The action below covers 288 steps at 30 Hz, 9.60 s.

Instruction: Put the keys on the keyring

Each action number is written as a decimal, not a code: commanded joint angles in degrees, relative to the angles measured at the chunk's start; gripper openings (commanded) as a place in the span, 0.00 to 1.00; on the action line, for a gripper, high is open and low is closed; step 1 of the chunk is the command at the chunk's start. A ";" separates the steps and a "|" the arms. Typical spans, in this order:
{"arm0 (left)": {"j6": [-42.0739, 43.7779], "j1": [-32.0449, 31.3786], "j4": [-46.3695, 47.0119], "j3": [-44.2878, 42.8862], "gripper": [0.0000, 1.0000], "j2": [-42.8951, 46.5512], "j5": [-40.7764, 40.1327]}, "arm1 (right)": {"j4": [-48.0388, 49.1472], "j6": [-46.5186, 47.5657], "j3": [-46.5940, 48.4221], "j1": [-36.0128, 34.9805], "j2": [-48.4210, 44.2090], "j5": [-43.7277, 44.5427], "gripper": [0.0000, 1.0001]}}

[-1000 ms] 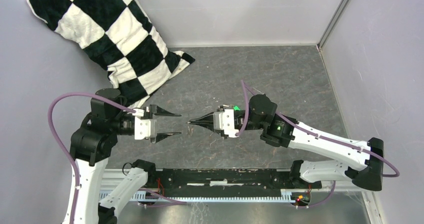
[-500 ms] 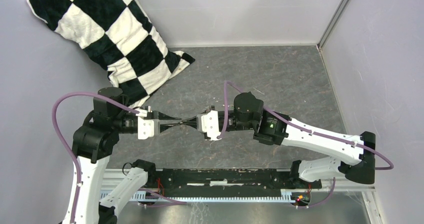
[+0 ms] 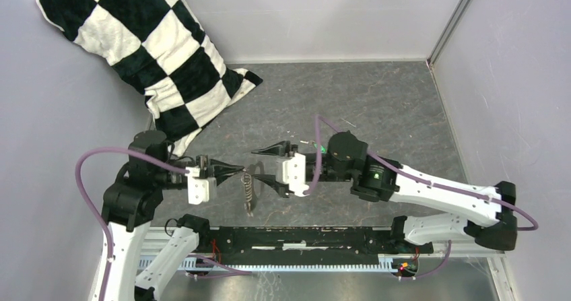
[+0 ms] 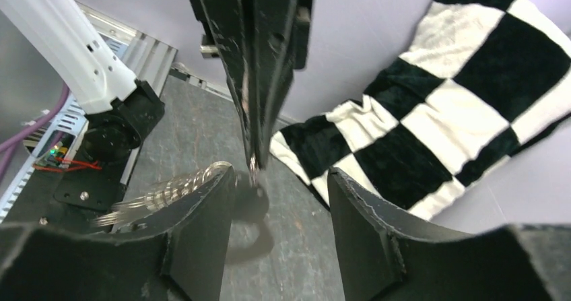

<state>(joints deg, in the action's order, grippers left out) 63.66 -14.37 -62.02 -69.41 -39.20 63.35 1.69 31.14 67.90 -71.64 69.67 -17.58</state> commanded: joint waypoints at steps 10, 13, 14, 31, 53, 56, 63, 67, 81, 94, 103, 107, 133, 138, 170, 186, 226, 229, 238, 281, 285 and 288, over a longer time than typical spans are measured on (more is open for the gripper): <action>-11.10 -0.04 18.21 -0.60 0.02 2.69 14.74 | 18.43 -9.77 -18.62 0.71 -16.25 3.86 0.51; -15.84 -0.04 21.80 -0.86 0.02 2.26 17.05 | 21.77 -11.14 -18.78 0.71 -15.73 1.75 0.49; -17.53 -0.04 23.42 -0.89 0.02 2.13 17.67 | 22.57 -11.71 -18.62 0.71 -15.27 0.75 0.49; -23.84 -0.02 28.49 -1.17 0.02 1.85 20.30 | 33.79 -18.33 -13.07 1.14 -7.63 -8.84 0.31; -24.16 -0.04 28.53 -0.41 0.02 2.14 20.72 | 35.64 -21.55 -10.56 1.50 -2.97 -11.49 0.04; -25.32 -0.04 28.59 0.08 0.32 2.73 18.08 | 30.19 -19.26 -9.10 1.89 -3.51 -9.69 0.00; -27.68 -0.04 28.80 0.29 0.30 3.05 13.07 | 10.14 -11.99 -2.26 1.99 -2.84 -6.41 0.00; -24.40 -0.04 24.69 -0.35 0.27 2.57 11.27 | 3.48 -10.28 0.78 1.96 -2.28 -4.15 0.00; -9.11 -0.04 6.04 -3.86 0.34 -2.39 4.80 | -5.93 -7.84 7.42 1.98 0.33 -2.38 0.00; -7.68 -0.04 5.91 -3.29 0.02 -2.13 4.16 | -5.30 -9.21 8.25 1.97 1.37 -1.71 0.00; -9.44 -0.04 6.29 -2.66 0.02 -2.30 6.93 | -2.07 -13.09 7.46 2.10 0.52 -1.70 0.34; -9.39 -0.05 7.88 -1.40 0.02 -1.38 10.15 | 3.76 -18.27 2.80 6.03 -4.56 -0.88 0.59; -11.16 -0.04 25.46 7.60 0.02 7.91 12.30 | 5.24 -32.95 -19.51 34.35 3.26 15.24 0.59; -13.69 -0.04 25.62 8.77 0.02 6.95 12.28 | 9.17 -32.41 -18.92 37.80 13.98 11.76 0.55; -15.91 -0.04 25.63 7.40 0.02 7.52 11.52 | 6.19 -10.53 -18.22 47.91 31.80 -10.02 0.42; -16.02 -0.04 25.62 6.76 0.02 7.00 11.53 | 6.35 -9.04 -15.27 48.60 32.83 -15.85 0.32; -24.75 -0.04 25.63 10.74 0.02 5.15 15.79 | 0.60 -8.55 -25.10 29.15 -6.02 -14.64 0.01; -27.29 -0.04 25.63 11.41 0.02 4.07 17.22 | -3.26 -7.58 -23.04 24.83 -10.44 -12.27 0.01; -31.36 -0.04 25.63 13.25 0.02 1.91 22.38 | -14.36 0.95 -12.33 13.91 -13.13 -5.90 0.01; -35.21 -0.05 25.73 12.72 0.02 -0.44 29.25 | -36.81 12.49 13.66 1.79 -0.33 -12.43 0.01; -34.74 -0.08 25.84 12.87 0.02 0.10 30.18 | -36.59 13.75 14.59 1.26 0.77 -10.83 0.00; -34.26 -0.13 25.98 13.19 0.02 0.72 30.25 | -36.30 14.38 14.98 0.71 1.21 -10.09 0.00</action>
<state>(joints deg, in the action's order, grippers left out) 31.09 -14.37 -37.54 -54.92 -39.48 87.59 -36.71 43.64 79.64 -70.02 70.52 -29.39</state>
